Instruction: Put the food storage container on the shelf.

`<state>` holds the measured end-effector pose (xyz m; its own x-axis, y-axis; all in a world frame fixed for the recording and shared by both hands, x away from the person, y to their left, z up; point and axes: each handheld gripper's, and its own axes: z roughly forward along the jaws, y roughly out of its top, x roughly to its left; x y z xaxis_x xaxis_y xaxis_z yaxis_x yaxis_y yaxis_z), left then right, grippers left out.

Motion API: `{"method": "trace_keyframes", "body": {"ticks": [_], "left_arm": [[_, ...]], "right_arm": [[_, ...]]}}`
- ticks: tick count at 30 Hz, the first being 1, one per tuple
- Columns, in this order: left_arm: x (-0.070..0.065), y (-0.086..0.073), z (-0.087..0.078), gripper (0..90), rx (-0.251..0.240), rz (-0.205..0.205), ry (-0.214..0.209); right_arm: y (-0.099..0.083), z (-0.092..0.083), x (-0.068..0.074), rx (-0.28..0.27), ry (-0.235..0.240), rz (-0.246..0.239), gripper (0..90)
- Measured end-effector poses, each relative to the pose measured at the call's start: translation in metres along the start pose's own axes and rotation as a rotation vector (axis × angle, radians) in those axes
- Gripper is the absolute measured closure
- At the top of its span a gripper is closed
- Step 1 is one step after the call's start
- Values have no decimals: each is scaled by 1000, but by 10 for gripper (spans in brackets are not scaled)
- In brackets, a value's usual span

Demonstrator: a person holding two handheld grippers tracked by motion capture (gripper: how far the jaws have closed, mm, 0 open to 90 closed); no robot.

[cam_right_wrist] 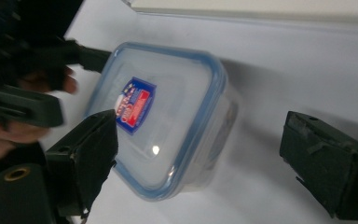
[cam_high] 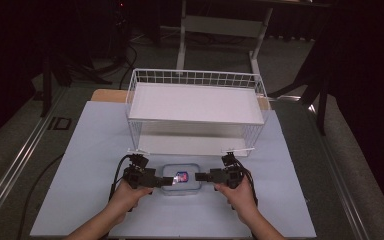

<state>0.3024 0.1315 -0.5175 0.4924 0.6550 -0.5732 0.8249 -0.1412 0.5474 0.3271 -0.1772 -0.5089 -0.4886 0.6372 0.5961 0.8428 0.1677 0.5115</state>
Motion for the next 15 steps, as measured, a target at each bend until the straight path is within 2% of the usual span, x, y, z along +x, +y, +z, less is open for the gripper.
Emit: {"method": "trace_keyframes", "body": {"ticks": [2,5,6,11,12,14,15], "left_arm": [[4,-2,2,17,6,-49,-18],[7,-3,4,36,7,-100,-30],[7,-4,5,61,3,-109,-36],[9,-5,8,64,2,-145,-52],[10,-7,10,64,7,-154,-69],[11,-9,12,155,11,-163,-79],[11,-9,13,157,13,-167,-81]], "right_arm": [[-2,3,-3,16,19,32,118],[-2,7,-6,30,29,86,143],[-2,8,-7,29,33,96,156],[-1,14,-7,30,71,139,211],[-2,15,-8,35,85,149,216],[-3,21,-5,60,80,152,241],[-3,23,-4,62,74,147,276]]}}
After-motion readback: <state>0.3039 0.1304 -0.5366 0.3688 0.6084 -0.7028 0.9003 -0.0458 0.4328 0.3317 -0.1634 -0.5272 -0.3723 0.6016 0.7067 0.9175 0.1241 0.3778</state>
